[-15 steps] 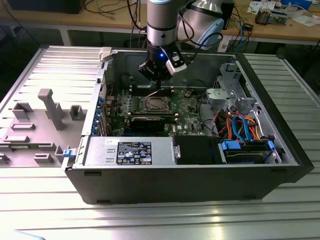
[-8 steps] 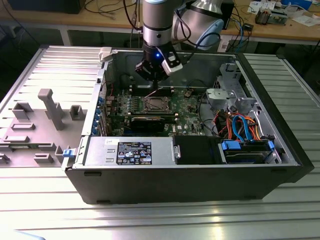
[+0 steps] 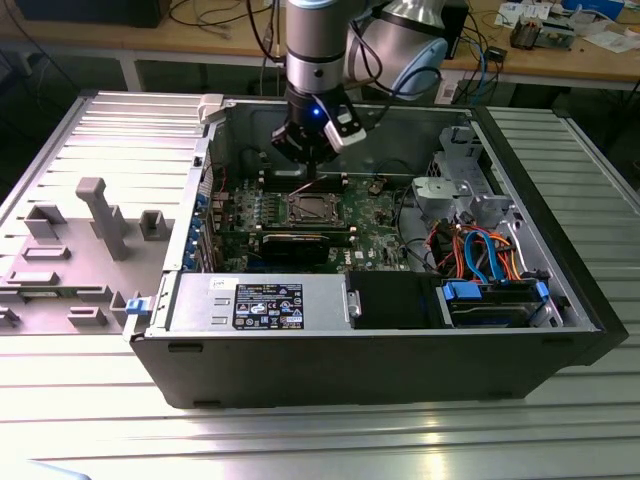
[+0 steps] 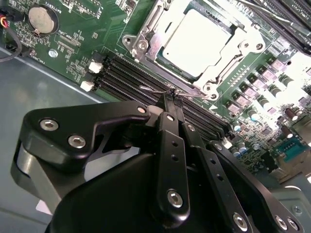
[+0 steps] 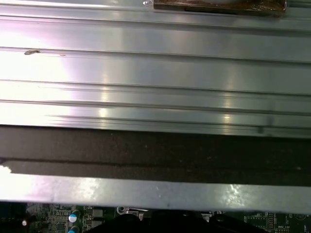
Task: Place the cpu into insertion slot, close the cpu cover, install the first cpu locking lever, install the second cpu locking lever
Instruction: 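Install the first cpu locking lever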
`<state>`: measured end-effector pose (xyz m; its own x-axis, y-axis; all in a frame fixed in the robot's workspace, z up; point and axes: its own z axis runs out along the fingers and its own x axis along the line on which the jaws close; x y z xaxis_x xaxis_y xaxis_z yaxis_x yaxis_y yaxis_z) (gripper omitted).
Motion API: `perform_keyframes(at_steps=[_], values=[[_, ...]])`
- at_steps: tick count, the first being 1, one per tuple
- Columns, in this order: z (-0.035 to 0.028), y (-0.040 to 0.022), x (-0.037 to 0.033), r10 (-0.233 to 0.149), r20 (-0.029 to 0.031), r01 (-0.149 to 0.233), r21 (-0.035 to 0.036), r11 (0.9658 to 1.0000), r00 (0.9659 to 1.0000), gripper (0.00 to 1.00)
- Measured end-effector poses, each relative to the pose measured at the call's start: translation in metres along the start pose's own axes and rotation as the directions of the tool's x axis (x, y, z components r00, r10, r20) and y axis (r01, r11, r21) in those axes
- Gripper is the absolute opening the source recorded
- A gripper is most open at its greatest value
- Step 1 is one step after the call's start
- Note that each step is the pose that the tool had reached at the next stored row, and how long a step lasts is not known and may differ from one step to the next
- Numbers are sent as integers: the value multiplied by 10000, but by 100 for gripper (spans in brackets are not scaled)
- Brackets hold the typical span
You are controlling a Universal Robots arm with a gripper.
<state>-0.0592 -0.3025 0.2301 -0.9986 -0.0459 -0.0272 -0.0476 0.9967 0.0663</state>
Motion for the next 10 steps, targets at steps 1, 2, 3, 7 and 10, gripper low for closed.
perform_keyframes(at_steps=[1,2,3,7,10], values=[[2,-1,-9,3,-1,-3,17,10000,10000,11],[3,-1,-17,5,-1,-5,28,10000,10000,11],[9,-2,-28,6,-2,-6,36,10000,10000,11],[50,-8,-108,7,-3,-7,56,10000,10000,11],[88,-12,-126,6,-3,-6,56,10000,10000,11]])
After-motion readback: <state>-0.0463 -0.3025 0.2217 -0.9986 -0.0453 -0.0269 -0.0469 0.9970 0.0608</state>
